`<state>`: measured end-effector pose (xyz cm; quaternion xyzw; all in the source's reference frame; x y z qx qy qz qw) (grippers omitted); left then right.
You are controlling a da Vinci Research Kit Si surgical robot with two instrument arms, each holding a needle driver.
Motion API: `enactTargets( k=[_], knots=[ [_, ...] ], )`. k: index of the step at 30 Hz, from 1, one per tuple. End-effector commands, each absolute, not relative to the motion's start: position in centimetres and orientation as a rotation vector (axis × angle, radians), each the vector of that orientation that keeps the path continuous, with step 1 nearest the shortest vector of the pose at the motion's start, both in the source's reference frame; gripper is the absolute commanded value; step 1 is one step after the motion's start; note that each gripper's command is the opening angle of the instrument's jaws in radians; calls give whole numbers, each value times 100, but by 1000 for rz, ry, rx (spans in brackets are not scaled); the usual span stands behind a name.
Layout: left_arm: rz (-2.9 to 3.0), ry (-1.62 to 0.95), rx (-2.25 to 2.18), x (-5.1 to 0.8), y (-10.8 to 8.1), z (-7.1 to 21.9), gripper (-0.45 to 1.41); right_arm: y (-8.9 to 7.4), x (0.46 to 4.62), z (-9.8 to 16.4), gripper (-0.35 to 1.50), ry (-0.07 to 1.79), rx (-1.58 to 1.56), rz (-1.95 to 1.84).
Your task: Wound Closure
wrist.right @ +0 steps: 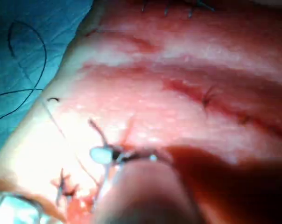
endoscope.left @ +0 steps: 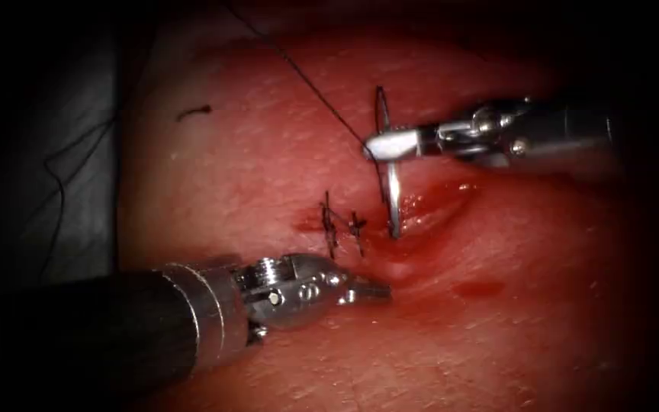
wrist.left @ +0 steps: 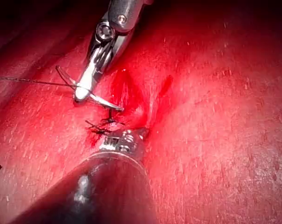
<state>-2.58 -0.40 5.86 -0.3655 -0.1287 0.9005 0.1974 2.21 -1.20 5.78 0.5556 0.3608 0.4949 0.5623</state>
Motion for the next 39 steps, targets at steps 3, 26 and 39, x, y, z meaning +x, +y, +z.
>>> enactTargets(
  k=[3, 26, 39],
  knots=[
    [2520, -363, -1024, -264, -43, 593, -10, -130, 229, 580, -35, 829, 1350, 1170],
    [2520, -363, -1024, -264, -43, 593, -11, -161, 234, 580, -35, 697, 1485, 1177],
    [2521, -364, -1025, -262, -44, 593, -11, -165, 229, 580, -35, 631, 1543, 1225]
  ],
)
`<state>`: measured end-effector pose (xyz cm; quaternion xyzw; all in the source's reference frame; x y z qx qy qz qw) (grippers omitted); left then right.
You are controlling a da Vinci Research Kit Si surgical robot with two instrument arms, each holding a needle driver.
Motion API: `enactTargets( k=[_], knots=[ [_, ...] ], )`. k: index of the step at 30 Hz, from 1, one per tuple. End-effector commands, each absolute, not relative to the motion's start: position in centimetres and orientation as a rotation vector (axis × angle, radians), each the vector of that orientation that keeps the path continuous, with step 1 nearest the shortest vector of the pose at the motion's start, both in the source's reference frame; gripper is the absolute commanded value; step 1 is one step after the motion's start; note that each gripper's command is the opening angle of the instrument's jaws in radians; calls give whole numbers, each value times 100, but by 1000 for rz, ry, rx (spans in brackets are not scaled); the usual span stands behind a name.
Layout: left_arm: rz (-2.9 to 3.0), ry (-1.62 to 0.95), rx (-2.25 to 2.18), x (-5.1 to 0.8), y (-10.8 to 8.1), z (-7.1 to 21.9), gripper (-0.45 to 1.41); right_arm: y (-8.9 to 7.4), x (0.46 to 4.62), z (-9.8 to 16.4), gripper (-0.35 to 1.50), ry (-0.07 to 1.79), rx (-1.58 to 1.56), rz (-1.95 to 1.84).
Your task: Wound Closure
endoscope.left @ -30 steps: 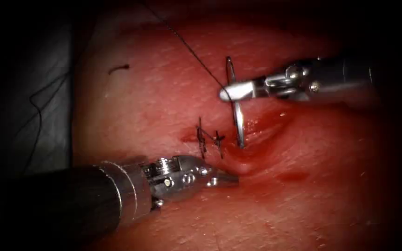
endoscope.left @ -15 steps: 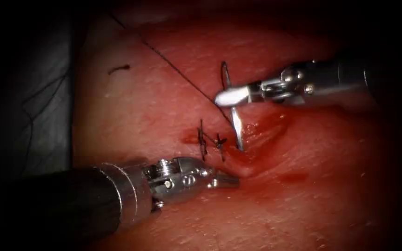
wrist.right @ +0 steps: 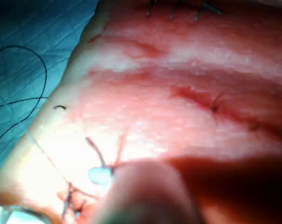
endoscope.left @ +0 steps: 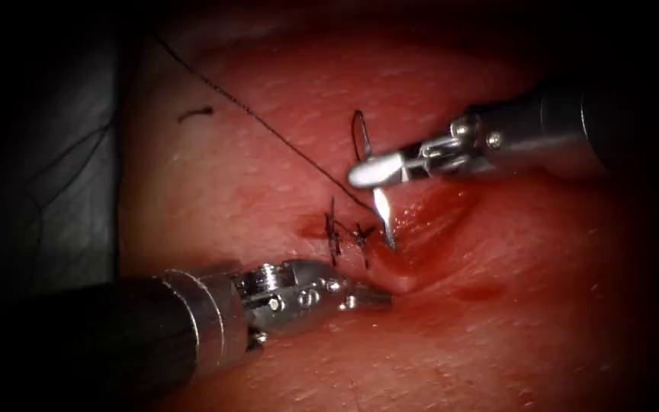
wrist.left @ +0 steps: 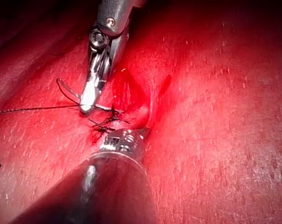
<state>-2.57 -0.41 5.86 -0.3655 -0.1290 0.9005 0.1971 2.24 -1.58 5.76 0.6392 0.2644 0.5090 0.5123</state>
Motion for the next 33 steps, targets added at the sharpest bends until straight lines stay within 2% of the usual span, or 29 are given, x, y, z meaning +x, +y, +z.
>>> enactTargets(
  k=[1, 30, 32, 33],
  knots=[
    [2521, -364, -1025, -262, -44, 593, -11, -165, 229, 580, -35, 630, 1546, 1222],
    [2522, -363, -1023, -261, -44, 591, -13, -177, 224, 568, -35, 591, 1563, 1235],
    [2521, -363, -1022, -261, -44, 590, -13, -160, 223, 575, -35, 736, 1519, 1246],
    [2521, -363, -1022, -261, -44, 590, -13, -151, 222, 581, 73, 876, 1539, 1240]
  ],
)
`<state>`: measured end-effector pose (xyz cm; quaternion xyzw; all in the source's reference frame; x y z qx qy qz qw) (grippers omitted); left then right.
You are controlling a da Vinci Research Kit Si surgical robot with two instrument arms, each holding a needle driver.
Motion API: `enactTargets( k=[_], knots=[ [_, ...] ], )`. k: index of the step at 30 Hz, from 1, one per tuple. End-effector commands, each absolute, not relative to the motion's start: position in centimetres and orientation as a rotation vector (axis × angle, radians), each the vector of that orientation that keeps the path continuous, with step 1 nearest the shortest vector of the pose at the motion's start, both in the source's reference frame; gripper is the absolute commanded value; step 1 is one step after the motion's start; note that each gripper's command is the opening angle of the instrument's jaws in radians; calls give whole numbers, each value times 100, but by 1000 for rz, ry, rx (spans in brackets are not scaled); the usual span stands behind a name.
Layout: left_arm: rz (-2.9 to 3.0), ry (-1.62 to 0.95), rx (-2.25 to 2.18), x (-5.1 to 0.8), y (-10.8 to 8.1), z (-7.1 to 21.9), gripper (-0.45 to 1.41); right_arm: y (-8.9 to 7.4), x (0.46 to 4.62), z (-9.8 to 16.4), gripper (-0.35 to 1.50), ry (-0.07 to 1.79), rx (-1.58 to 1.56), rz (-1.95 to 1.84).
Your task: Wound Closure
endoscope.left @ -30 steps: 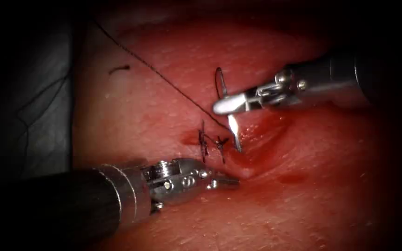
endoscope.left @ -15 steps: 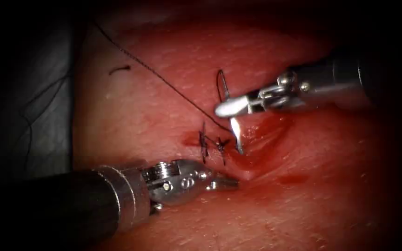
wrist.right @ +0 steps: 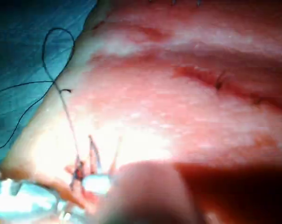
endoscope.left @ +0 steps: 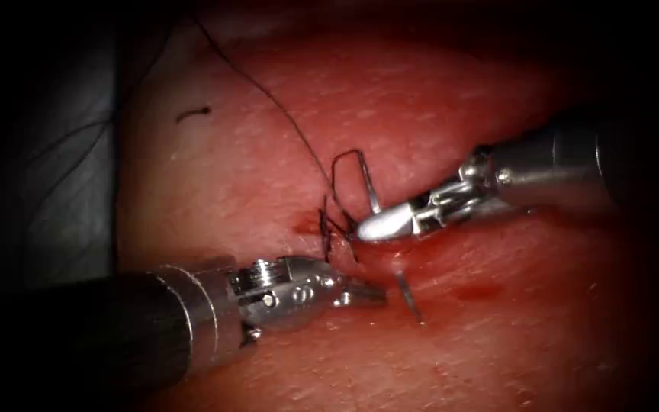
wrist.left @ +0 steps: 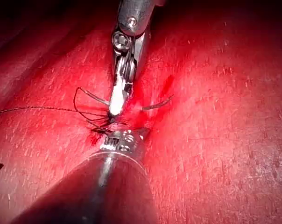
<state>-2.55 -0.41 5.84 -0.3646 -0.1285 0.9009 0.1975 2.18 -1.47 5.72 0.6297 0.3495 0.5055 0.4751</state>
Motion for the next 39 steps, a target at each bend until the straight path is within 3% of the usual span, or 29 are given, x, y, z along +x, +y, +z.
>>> enactTargets(
  k=[1, 2, 6, 14, 29, 31, 33, 35, 36, 39],
  knots=[
    [2521, -363, -1022, -262, -45, 589, -13, -148, 222, 582, 111, 914, 1539, 1235],
    [2519, -365, -1021, -262, -45, 585, -11, -142, 222, 585, 126, 967, 1490, 1228],
    [2528, -303, -1090, -265, -44, 570, -1, -126, 214, 583, 131, 1019, 1419, 1198],
    [2572, 56, -1354, -271, -41, 537, 46, -72, 171, 558, 121, 1093, 1314, 1190],
    [2579, 222, -1409, -292, -25, 551, 37, -82, 161, 573, 114, 1113, 1299, 1180],
    [2563, 242, -1417, -295, -20, 557, 34, -85, 162, 576, 114, 1115, 1296, 1177],
    [2556, 244, -1429, -299, -17, 559, 19, -87, 161, 577, 113, 1115, 1289, 1179],
    [2549, 246, -1441, -301, -17, 560, -11, -88, 160, 578, 111, 1115, 1287, 1181],
    [2542, 246, -1454, -302, -17, 560, -38, -88, 159, 578, 111, 1115, 1285, 1183],
    [2508, 246, -1495, -307, -19, 556, -45, -88, 156, 578, 106, 1114, 1281, 1187]
  ],
)
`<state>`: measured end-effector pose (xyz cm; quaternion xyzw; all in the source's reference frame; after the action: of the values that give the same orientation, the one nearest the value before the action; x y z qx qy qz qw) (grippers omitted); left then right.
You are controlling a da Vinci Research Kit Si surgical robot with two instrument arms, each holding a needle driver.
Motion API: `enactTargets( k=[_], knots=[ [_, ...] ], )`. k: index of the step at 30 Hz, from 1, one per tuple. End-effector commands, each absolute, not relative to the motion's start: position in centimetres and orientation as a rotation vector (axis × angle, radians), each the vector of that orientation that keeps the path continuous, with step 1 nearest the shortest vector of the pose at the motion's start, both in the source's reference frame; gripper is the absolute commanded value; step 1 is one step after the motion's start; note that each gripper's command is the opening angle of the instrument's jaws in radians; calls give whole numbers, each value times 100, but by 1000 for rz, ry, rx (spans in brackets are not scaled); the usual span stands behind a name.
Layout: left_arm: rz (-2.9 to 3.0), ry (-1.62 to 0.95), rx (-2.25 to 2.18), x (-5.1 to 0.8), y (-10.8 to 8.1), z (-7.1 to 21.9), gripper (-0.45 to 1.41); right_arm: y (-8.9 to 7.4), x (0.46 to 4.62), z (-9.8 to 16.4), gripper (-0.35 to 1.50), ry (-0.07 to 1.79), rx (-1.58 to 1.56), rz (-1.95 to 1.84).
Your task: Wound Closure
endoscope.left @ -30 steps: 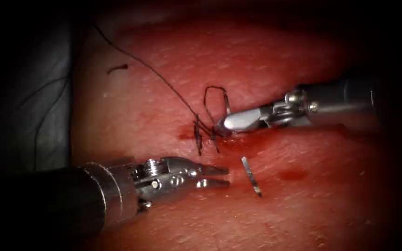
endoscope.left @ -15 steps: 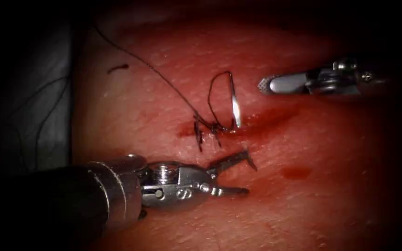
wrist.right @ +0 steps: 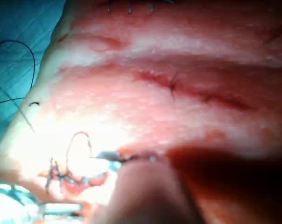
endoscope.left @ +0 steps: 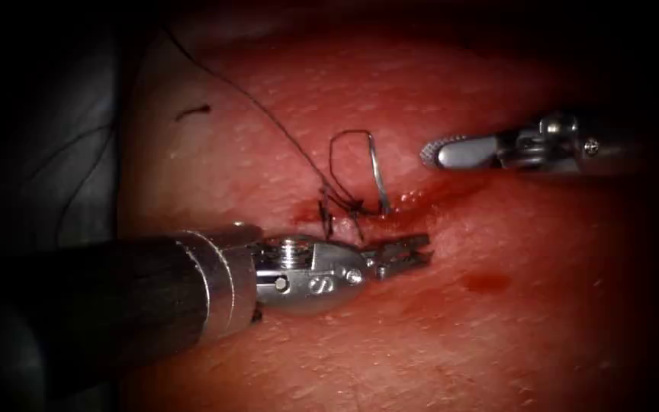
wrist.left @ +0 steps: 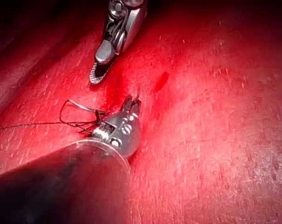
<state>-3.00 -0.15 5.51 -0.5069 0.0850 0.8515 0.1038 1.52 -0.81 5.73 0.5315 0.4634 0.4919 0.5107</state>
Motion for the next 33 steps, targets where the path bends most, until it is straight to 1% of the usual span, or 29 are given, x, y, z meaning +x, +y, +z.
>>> enactTargets(
  k=[1, 5, 8, 12, 13, 15, 16, 17, 18, 20, 23, 27, 30, 33],
  knots=[
    [2493, 232, -1490, -308, -20, 555, -45, -88, 155, 578, 104, 1113, 1277, 1191],
    [2363, 122, -1492, -314, -22, 542, -45, -88, 147, 577, 98, 1123, 1251, 1183],
    [2228, 1, -1529, -317, -22, 526, -45, -89, 141, 577, 86, 1132, 1222, 1179],
    [2088, -131, -1528, -316, -25, 511, -45, -90, 138, 577, 83, 1139, 1211, 1164],
    [2030, -197, -1535, -315, -27, 505, -45, -90, 137, 577, 79, 1153, 1188, 1143],
    [1985, -252, -1538, -315, -29, 501, -45, -91, 137, 576, 74, 1178, 1153, 1111],
    [1964, -280, -1546, -315, -30, 500, -45, -91, 137, 576, 57, 1197, 1116, 1076],
    [1946, -305, -1545, -315, -31, 498, -45, -92, 137, 577, 27, 1216, 1061, 1020],
    [1905, -353, -1550, -314, -32, 496, -45, -96, 137, 577, -35, 1217, 926, 864],
    [1833, -435, -1578, -313, -34, 492, -45, -98, 137, 579, -35, 1186, 824, 724],
    [1808, -490, -1610, -310, -39, 479, -45, -101, 137, 579, -35, 1216, 738, 651],
    [1802, -548, -1651, -310, -49, 445, -45, -110, 136, 577, -35, 1193, 739, 596],
    [1868, -502, -1717, -306, -59, 421, -45, -119, 137, 569, -35, 1194, 709, 561],
    [1978, -394, -1777, -303, -62, 407, -45, -128, 140, 559, -33, 1204, 685, 534]
  ],
)
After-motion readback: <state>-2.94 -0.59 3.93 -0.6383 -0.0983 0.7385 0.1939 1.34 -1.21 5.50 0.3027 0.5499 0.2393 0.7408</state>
